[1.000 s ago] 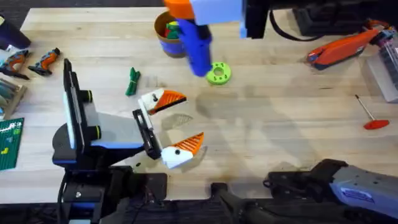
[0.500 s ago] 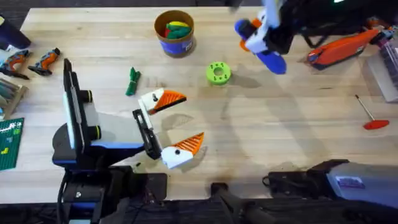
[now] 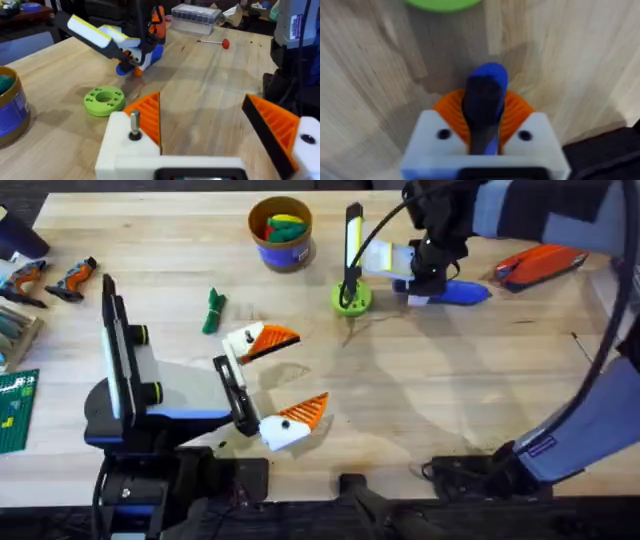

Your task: Pick up the gripper from the table and insert it into the empty holder that is missing its gripper. Then pick up a screw, insert it into the mounting hole, and use the screwdriver to tighten it. Finally, clean up the table by picking up the vegetable and placing it into the bucket.

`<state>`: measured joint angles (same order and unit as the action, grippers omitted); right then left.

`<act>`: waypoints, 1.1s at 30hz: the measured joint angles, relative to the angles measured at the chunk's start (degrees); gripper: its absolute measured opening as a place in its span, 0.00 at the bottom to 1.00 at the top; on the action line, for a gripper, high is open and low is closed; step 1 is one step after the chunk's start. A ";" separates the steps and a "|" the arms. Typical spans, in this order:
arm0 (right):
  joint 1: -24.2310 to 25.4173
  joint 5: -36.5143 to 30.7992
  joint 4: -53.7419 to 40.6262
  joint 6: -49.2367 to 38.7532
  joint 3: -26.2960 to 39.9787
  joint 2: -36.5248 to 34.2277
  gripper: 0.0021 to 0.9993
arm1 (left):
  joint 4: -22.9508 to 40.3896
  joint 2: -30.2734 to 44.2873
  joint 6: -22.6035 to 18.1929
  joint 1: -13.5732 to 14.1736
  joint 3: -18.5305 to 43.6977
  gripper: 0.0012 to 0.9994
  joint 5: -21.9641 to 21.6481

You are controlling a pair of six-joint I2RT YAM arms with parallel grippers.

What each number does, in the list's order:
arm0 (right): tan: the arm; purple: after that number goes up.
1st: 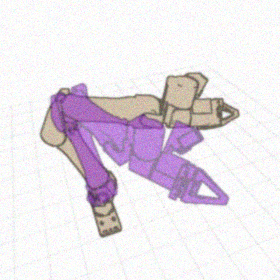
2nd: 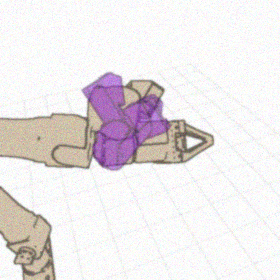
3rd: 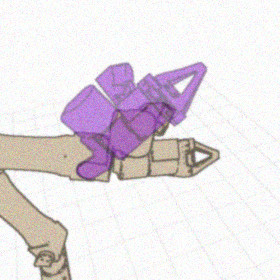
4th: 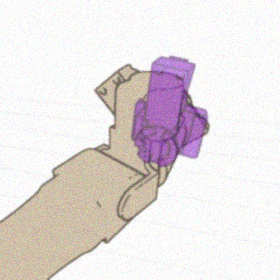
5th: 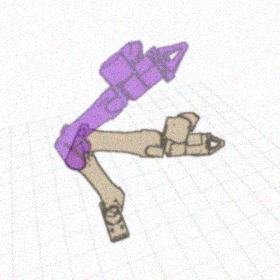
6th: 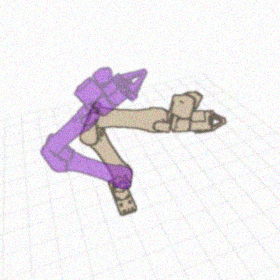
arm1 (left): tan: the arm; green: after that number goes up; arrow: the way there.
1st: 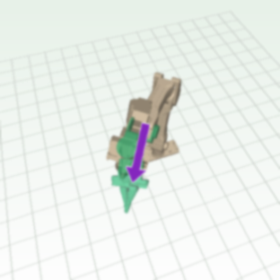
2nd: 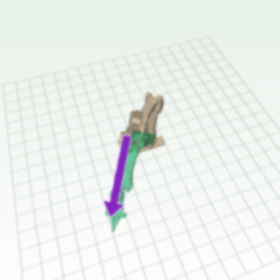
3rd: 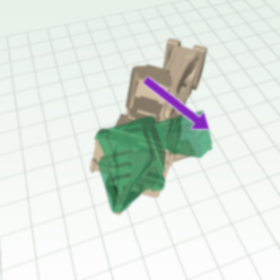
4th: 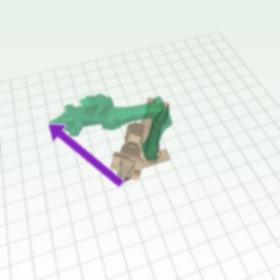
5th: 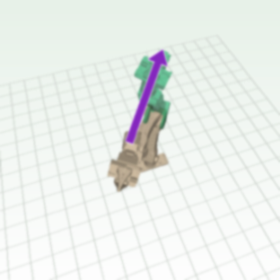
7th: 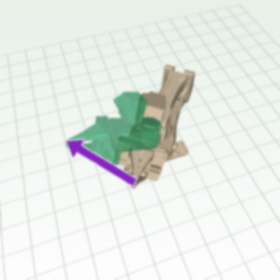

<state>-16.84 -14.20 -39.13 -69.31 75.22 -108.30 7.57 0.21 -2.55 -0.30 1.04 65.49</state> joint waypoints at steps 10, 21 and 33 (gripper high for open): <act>0.00 -3.21 0.72 0.09 0.66 -0.03 0.99 | 0.00 0.00 0.00 0.00 0.00 0.99 0.00; 0.00 -2.48 3.03 24.74 1.41 10.61 0.99 | -0.02 0.00 0.00 0.00 0.00 0.99 -0.01; 0.00 2.11 5.31 59.52 4.37 24.25 0.99 | 8.89 0.70 5.16 -3.48 5.41 0.98 -20.03</act>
<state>-16.84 -12.08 -33.82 -9.79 79.59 -84.05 16.46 0.91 2.61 -3.78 6.45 45.46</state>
